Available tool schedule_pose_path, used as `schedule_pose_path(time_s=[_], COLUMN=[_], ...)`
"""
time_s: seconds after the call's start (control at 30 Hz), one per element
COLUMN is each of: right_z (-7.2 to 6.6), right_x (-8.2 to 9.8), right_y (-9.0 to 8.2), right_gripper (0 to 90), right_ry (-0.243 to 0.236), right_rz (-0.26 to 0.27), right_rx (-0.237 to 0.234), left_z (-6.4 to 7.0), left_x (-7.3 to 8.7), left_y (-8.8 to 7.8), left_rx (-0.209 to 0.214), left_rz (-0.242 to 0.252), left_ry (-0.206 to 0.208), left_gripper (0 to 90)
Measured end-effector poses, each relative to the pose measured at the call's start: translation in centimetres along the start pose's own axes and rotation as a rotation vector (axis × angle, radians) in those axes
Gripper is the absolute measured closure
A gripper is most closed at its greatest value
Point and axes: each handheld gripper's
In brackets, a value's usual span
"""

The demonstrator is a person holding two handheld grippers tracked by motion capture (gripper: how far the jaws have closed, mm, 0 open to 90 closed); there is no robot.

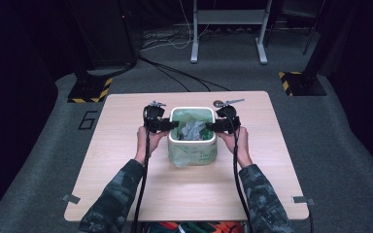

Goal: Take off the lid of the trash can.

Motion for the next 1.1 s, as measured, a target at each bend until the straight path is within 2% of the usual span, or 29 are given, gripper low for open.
schedule_pose_path(time_s=[0.07, 0.33, 0.43, 0.5, 0.63, 0.93, 0.97, 1.1], right_z=[-0.4, 0.1, 0.2, 0.2, 0.2, 0.3, 0.3, 0.5], right_x=[0.0, 0.4, 0.5, 0.5, 0.6, 0.5, 0.5, 0.5], right_y=[-0.1, 0.0, 0.0, 0.0, -0.1, 0.0, 0.0, 0.1], right_gripper=[57.1, 57.2, 57.2, 57.2, 57.6, 57.5, 57.9, 58.1], right_ry=[-0.023, 0.004, 0.0, 0.0, -0.004, -0.004, -0.01, 0.006], right_rz=[0.006, 0.047, 0.063, 0.065, 0.078, 0.077, 0.079, 0.078], right_rx=[0.027, -0.01, -0.012, -0.011, -0.004, -0.006, -0.002, -0.014], left_z=[0.1, 0.5, 0.6, 0.8, 0.9, 1.0, 1.2, 1.2], left_x=[0.0, -0.1, -0.2, -0.3, -0.3, -0.4, -0.5, -0.6], left_y=[0.0, 0.1, 0.1, 0.1, 0.1, 0.2, 0.2, 0.2], left_rx=[-0.011, -0.053, -0.061, -0.074, -0.082, -0.099, -0.115, -0.12], left_rz=[0.003, 0.019, 0.018, 0.008, 0.011, 0.02, 0.023, 0.02], left_ry=[0.003, 0.033, 0.042, 0.062, 0.07, 0.074, 0.088, 0.095], left_gripper=[57.1, 58.0, 58.2, 58.5, 58.5, 59.2, 59.4, 59.4])
Point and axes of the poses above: each handheld gripper's, and its own axes: y roughly forward along the jaws, x roughly out of its underside, z roughly to its right, and after that the axes turned 13 degrees about y, right-handed
